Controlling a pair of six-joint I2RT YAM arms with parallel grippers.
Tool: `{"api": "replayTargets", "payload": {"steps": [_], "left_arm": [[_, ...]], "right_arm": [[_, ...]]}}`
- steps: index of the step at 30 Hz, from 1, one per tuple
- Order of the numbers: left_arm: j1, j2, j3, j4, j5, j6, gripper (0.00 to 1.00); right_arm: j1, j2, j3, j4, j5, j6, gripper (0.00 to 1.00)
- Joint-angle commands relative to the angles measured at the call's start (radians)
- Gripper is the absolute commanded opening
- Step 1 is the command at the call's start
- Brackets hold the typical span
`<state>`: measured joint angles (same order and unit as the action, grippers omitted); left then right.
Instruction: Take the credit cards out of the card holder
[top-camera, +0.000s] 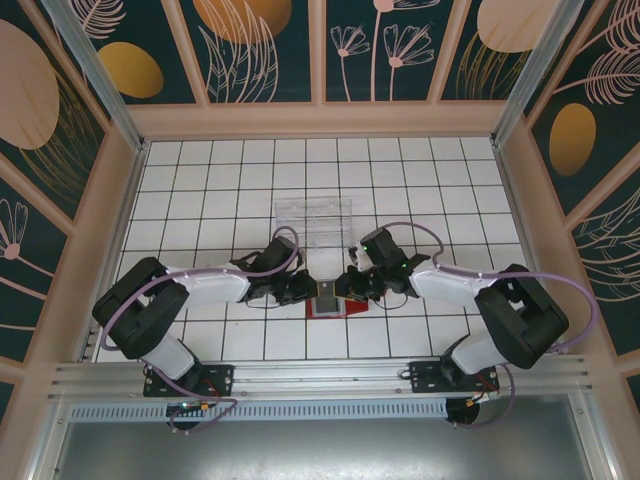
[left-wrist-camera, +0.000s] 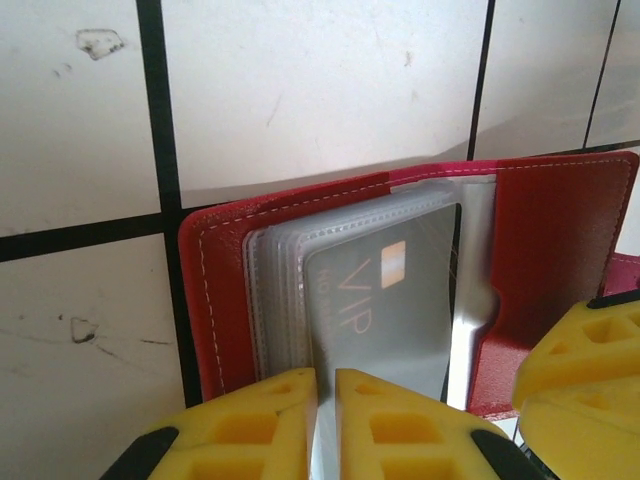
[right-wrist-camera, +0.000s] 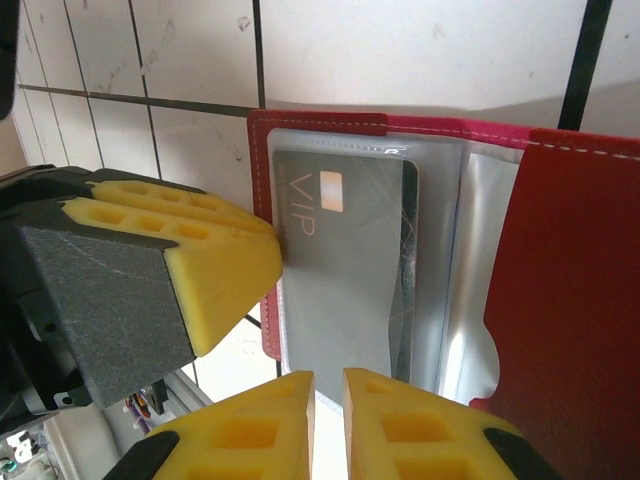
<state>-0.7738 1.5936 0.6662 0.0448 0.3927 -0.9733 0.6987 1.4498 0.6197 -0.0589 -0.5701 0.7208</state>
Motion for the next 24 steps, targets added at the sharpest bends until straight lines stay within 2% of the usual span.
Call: {"api": "replayTargets", "payload": {"steps": [1,10,17,24], "left_arm": [[-0.006,0.037,0.001,-0.045,-0.021,0.015,0.14],[-0.007,0.026,0.001,-0.072,-0.04,0.028,0.11],[-0.007,-0.018,0.022,-0.095,-0.055,0.022,0.22],[-0.007,-0.038,0.026,-0.125,-0.079,0.013,0.23]], "right_arm": [[0.008,0.017,0.003,0.018,-0.003,0.015,0.17],[0.008,0.046,0.008,-0.02,0.058,-0.003,0.2],[0.008,0.063,0.005,-0.019,0.058,-0.008,0.21],[0.008,0.067,0.002,-0.015,0.052,-0.009,0.21]]}}
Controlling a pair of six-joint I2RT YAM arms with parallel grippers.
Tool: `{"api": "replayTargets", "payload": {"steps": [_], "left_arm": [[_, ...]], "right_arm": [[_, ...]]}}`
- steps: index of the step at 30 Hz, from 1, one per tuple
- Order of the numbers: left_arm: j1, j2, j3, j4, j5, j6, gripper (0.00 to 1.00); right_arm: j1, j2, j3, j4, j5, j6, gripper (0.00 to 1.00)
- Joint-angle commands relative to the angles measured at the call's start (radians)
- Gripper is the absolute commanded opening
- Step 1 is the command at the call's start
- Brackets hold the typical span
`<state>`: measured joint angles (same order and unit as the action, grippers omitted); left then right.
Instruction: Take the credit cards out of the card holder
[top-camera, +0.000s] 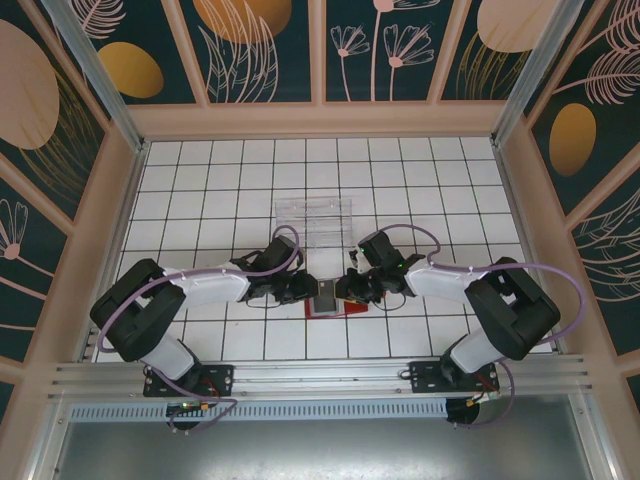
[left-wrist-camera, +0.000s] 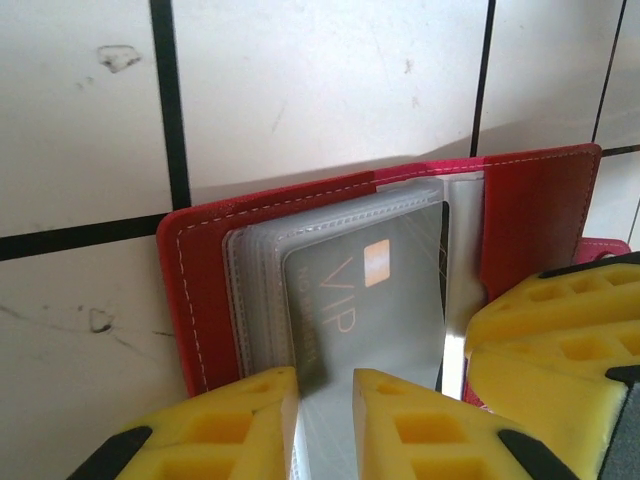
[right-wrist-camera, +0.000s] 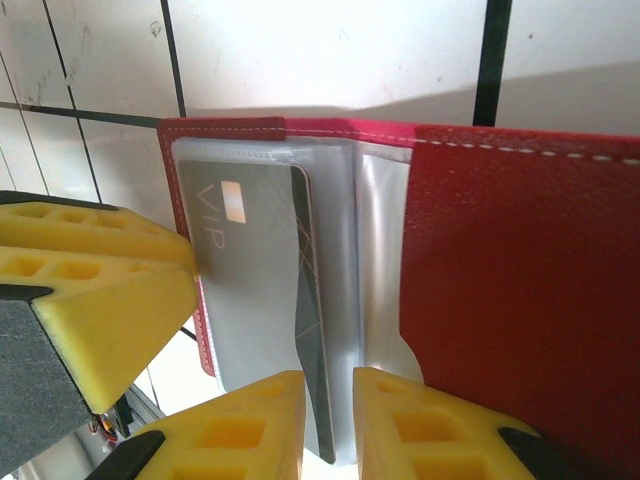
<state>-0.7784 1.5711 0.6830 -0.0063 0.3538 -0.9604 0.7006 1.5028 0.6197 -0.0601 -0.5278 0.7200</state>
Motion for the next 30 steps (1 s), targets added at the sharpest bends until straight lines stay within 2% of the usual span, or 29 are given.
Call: {"api": "replayTargets", "payload": {"steps": [1,11,25,30], "left_arm": [[-0.002,-0.016,0.01,-0.069,-0.034,0.0,0.23],[-0.002,-0.071,0.043,-0.118,-0.054,0.0,0.25],[-0.004,0.005,0.03,-0.093,-0.06,0.01,0.27],[-0.009,0.03,0.01,-0.064,-0.05,0.005,0.23]], "right_arm": [[0.006,0.013,0.0,-0.014,0.009,-0.008,0.21],[0.006,0.012,-0.012,-0.008,0.01,-0.004,0.21],[0.006,0.0,0.007,-0.022,0.006,-0.004,0.21],[0.008,-0.007,0.024,-0.004,-0.014,0.007,0.21]]}}
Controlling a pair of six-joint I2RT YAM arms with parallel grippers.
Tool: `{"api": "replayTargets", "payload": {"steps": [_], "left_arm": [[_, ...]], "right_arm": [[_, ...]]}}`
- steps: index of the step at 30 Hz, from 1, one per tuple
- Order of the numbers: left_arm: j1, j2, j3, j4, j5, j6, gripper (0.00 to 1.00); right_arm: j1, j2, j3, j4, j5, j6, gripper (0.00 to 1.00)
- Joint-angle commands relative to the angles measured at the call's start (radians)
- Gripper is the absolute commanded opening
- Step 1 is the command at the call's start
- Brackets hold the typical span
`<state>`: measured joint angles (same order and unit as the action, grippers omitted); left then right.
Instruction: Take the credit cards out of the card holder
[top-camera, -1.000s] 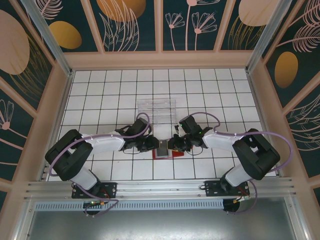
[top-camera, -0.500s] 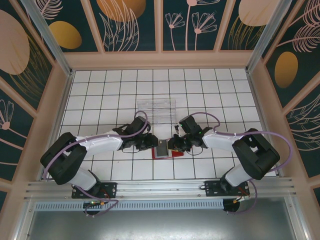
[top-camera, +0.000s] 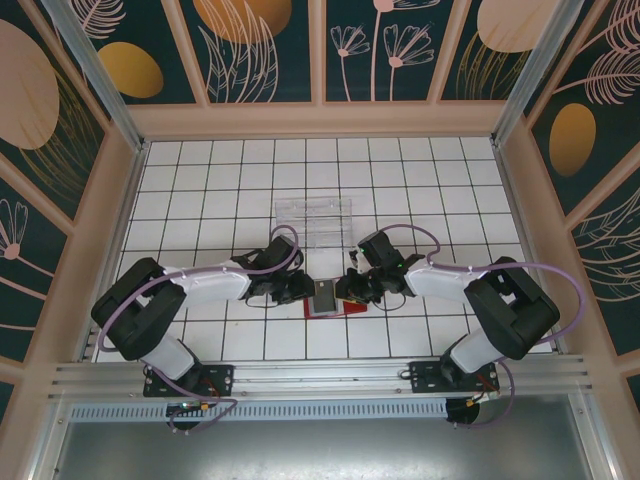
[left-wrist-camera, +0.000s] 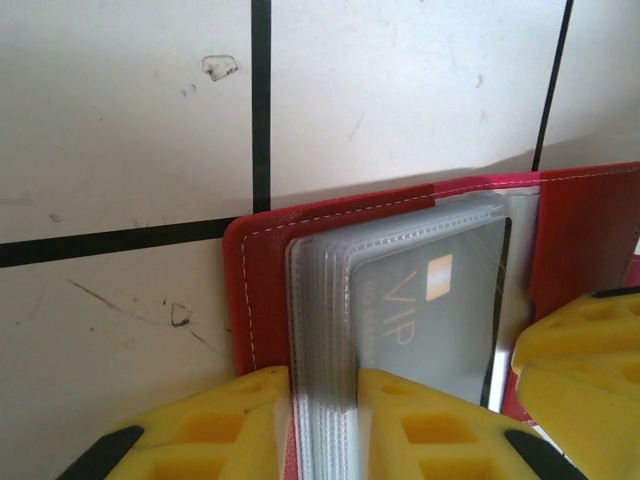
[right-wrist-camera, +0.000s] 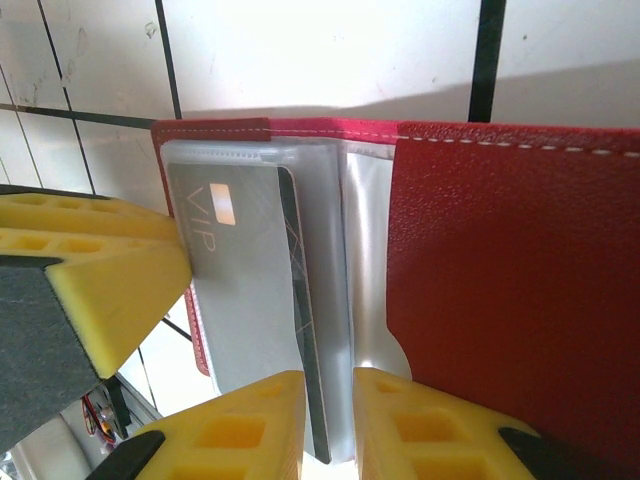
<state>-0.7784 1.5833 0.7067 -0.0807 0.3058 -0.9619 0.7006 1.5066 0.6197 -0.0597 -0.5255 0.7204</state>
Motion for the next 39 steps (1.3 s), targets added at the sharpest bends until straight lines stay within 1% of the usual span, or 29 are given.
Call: {"api": "replayTargets", "payload": {"steps": [1,3,6,19,27,33,39], "left_arm": [[-0.009,0.018,-0.017,0.01,-0.004,0.009,0.22],[-0.008,0.02,-0.021,0.01,-0.007,0.011,0.18],[-0.009,0.025,-0.024,0.012,-0.004,0.014,0.17],[-0.01,0.032,-0.028,0.018,0.004,0.015,0.16],[-0.01,0.027,-0.029,0.016,0.006,0.014,0.15],[-0.01,0.031,-0.027,0.019,0.009,0.013,0.15],[-0.009,0.029,-0.028,0.019,0.009,0.012,0.14]], "right_arm": [[0.01,-0.011,0.027,-0.001,-0.019,0.01,0.21],[0.015,-0.005,0.036,0.002,-0.022,0.013,0.21],[0.017,0.005,0.048,0.007,-0.024,0.013,0.21],[0.023,0.059,0.059,0.003,0.006,0.017,0.23],[0.029,0.064,0.073,-0.039,0.042,-0.004,0.23],[0.031,0.058,0.048,0.065,-0.036,0.031,0.23],[0.033,0.045,0.031,0.097,-0.053,0.048,0.23]]}}
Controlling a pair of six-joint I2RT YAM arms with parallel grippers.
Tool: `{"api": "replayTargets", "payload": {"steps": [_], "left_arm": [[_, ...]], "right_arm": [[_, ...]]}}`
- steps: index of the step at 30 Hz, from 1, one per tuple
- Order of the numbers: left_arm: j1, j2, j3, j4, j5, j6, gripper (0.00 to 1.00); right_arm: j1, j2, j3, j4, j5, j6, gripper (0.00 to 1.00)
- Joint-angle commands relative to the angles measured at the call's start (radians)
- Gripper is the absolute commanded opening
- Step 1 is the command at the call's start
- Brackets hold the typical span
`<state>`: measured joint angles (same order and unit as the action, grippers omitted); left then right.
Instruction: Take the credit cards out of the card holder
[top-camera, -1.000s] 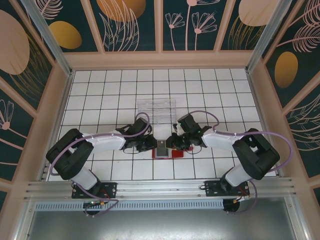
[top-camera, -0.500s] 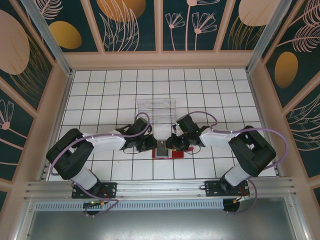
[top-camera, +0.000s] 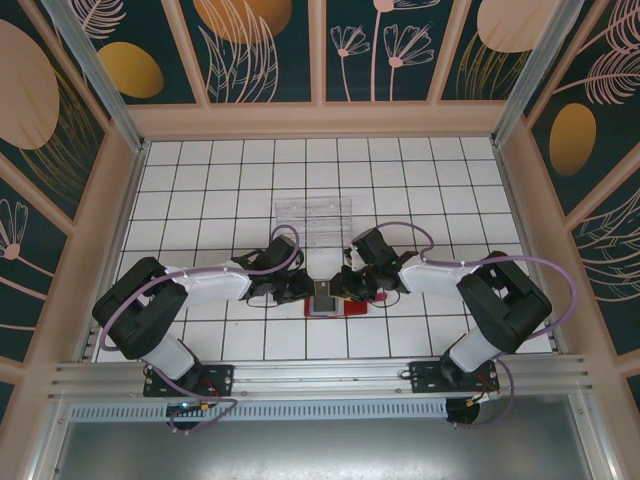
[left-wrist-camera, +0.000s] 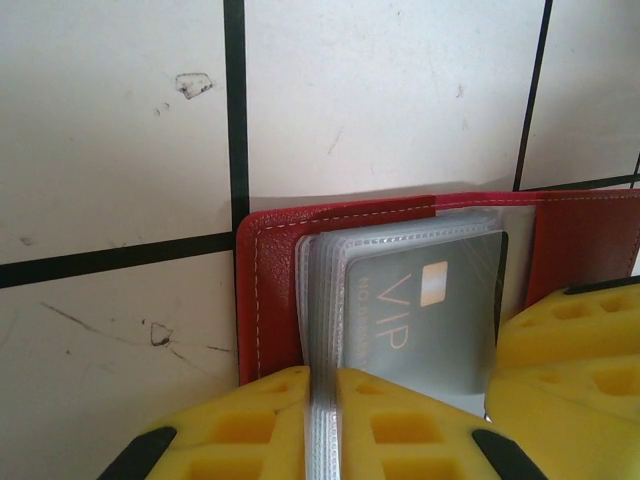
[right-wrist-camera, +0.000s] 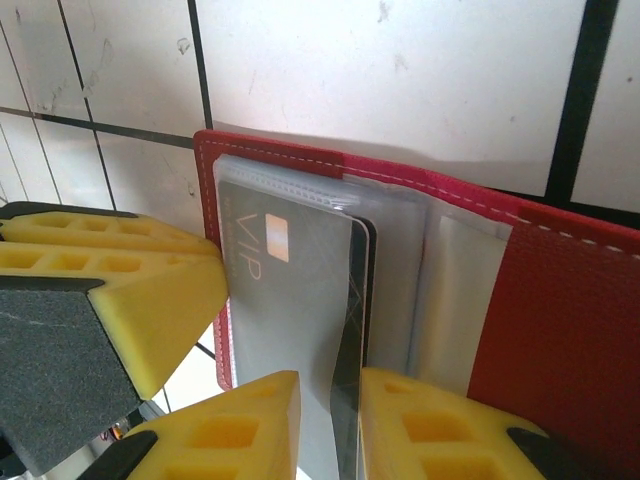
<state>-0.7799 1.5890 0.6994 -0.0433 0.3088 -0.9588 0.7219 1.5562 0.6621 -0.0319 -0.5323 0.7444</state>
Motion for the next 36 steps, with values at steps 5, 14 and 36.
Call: {"api": "replayTargets", "payload": {"steps": [5,14,36], "left_arm": [[-0.008,0.025,-0.028,-0.013,0.007,0.005,0.13],[-0.008,0.023,-0.039,-0.003,0.007,-0.003,0.13],[-0.011,0.012,-0.055,0.022,0.011,-0.031,0.12]], "right_arm": [[0.009,-0.03,-0.068,0.157,-0.068,0.058,0.21],[0.008,-0.075,-0.189,0.43,-0.131,0.161,0.19],[-0.003,-0.053,-0.249,0.6,-0.049,0.298,0.13]]}}
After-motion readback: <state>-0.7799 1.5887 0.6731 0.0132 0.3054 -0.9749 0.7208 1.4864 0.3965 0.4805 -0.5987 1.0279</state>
